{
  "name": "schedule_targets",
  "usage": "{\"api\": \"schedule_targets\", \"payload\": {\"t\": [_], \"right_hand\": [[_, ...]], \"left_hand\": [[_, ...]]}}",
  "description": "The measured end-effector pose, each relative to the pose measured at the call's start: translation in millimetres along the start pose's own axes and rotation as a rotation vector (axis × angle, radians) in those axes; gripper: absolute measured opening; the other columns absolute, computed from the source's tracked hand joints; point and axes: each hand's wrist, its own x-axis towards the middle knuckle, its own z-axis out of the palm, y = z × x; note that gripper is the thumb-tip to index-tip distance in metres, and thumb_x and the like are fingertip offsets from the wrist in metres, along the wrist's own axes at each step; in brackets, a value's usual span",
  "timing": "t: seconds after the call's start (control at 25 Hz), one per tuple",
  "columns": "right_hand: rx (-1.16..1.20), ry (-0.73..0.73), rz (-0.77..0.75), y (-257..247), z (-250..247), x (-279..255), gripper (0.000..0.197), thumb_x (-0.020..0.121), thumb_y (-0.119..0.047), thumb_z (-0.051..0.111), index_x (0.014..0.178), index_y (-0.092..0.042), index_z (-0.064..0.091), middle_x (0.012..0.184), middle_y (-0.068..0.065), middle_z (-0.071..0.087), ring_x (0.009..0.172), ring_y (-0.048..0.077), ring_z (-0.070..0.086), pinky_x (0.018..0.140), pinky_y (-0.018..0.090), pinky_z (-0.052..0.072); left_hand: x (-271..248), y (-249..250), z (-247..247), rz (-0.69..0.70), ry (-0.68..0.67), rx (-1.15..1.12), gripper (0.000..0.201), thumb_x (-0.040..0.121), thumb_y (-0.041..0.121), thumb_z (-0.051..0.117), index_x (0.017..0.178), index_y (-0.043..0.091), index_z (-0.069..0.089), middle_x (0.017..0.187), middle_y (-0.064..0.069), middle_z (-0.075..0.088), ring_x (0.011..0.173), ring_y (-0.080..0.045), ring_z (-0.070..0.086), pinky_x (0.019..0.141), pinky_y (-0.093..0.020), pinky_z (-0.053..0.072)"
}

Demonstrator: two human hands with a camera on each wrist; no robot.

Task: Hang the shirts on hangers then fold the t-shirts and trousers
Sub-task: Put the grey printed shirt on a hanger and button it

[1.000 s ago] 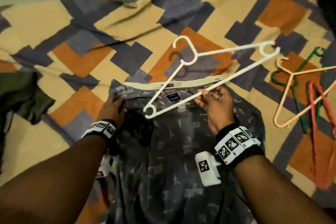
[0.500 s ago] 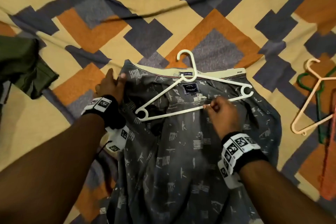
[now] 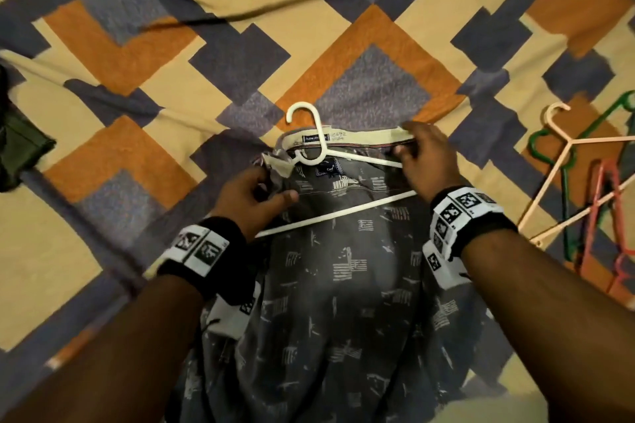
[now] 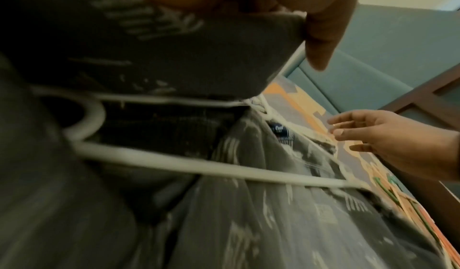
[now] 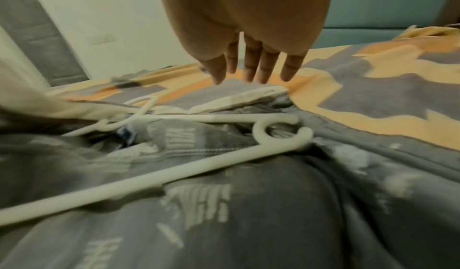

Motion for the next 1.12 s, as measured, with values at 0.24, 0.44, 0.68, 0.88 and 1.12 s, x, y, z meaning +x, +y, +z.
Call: {"api": "schedule_targets", "payload": {"t": [0.24,0.44,0.68,0.88,1.12], "right_hand": [[0.254,-0.136,0.358,49,-19,25,0.020,0.088,-0.026,0.068,0.102,-0.015,0.060,0.085,0.004,0.062,0.077,0.017,0.056,0.079,0.032,0.046],[0.261,-0.008,0.137,9,-67,22,0.009,0.096,-0.027,0.053,0.092,-0.020,0.054,0.090,0.004,0.055,0.082,0.015,0.049,0.072,0.026,0.037],[0.202,0.005,-0.060,-51,-112,-44,0.012,0.086,-0.026,0.069,0.080,-0.018,0.062,0.072,0.003,0.059,0.067,0.012,0.051,0.059,0.024,0.037],[0.615,-0.151,0.352,-26,11,-123,0.025,0.087,-0.007,0.065,0.071,-0.022,0.054,0.067,-0.004,0.061,0.059,0.006,0.055,0.060,0.023,0.044],[-0.044,-0.252,0.193,8,37,-150,0.009,0.092,-0.013,0.052,0.101,-0.013,0.052,0.091,0.015,0.066,0.085,0.036,0.063,0.072,0.040,0.050]], "left_hand": [[-18,-37,47,0.076,-0.118,0.435,0.042,0.081,0.045,0.068,0.112,0.016,0.062,0.124,-0.002,0.049,0.111,-0.023,0.051,0.094,-0.033,0.044],[-27,-29,44,-0.048,0.157,0.173,0.028,0.089,0.029,0.062,0.111,0.016,0.053,0.103,-0.002,0.059,0.099,-0.026,0.058,0.080,-0.028,0.042],[-37,-21,43,0.213,0.031,0.640,0.035,0.086,0.014,0.060,0.121,0.013,0.060,0.117,-0.012,0.059,0.107,-0.033,0.053,0.091,-0.041,0.043],[-37,-46,66,0.169,-0.177,0.728,0.035,0.089,0.038,0.057,0.122,0.026,0.060,0.119,-0.003,0.063,0.109,-0.029,0.053,0.093,-0.042,0.044],[-20,-44,81,0.165,-0.181,0.744,0.031,0.090,0.032,0.058,0.121,0.030,0.061,0.116,-0.003,0.066,0.108,-0.029,0.058,0.094,-0.039,0.046]]}}
